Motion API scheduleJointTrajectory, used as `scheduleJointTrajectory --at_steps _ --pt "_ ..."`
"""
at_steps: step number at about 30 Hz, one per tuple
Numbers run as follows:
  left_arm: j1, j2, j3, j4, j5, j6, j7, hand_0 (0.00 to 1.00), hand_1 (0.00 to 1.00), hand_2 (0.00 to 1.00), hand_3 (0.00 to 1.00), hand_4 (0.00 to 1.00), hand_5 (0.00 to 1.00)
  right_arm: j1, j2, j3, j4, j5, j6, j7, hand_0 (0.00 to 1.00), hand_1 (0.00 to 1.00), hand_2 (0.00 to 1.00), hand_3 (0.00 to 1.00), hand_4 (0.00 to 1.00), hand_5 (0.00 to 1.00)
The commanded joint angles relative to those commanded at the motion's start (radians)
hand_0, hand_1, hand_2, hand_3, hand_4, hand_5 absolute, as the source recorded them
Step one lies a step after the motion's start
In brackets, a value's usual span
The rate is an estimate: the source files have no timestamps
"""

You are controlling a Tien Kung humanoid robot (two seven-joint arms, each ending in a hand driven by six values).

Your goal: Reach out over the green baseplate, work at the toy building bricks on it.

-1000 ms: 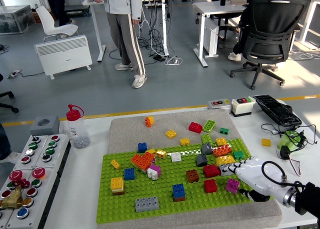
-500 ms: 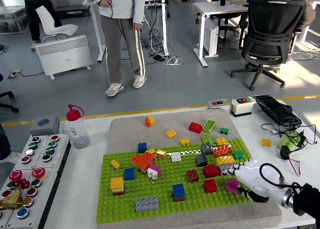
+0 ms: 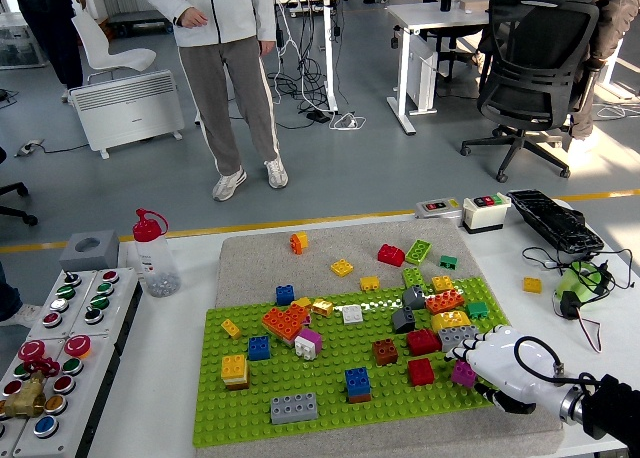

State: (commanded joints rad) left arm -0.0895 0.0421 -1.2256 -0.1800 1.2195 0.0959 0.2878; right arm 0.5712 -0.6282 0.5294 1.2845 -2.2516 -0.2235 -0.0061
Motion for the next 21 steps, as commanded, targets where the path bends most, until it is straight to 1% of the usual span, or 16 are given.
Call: scheduleJointTrajectory --at_steps 10,11,12,21 --pt "-0.008 0.001 0.003 0.0 -0.005 0.001 -0.003 0.695 0.717 0.708 0.636 0.391 0.998 0.009 0.003 -0.008 -0.016 -0.014 -0.02 -0.005 0.425 0.606 0.777 0.767 0.591 0.002" --pt "-0.009 0.001 0.003 0.0 -0.005 0.001 -0.003 0.696 0.717 0.708 0.635 0.391 0.998 0.01 0.003 -0.01 -0.017 -0.014 -0.022 -0.004 0.416 0.601 0.756 0.748 0.582 0.002" --pt "-0.009 0.001 0.003 0.0 -0.005 0.001 -0.003 0.696 0.717 0.708 0.635 0.391 0.998 0.011 0.003 -0.012 -0.018 -0.014 -0.023 -0.003 0.416 0.601 0.756 0.748 0.582 0.002" --pt "-0.011 0.001 0.004 0.0 -0.007 0.001 -0.003 0.696 0.717 0.708 0.635 0.391 0.998 0.021 0.003 -0.034 -0.023 -0.015 -0.021 0.0 0.416 0.6 0.753 0.748 0.581 0.002"
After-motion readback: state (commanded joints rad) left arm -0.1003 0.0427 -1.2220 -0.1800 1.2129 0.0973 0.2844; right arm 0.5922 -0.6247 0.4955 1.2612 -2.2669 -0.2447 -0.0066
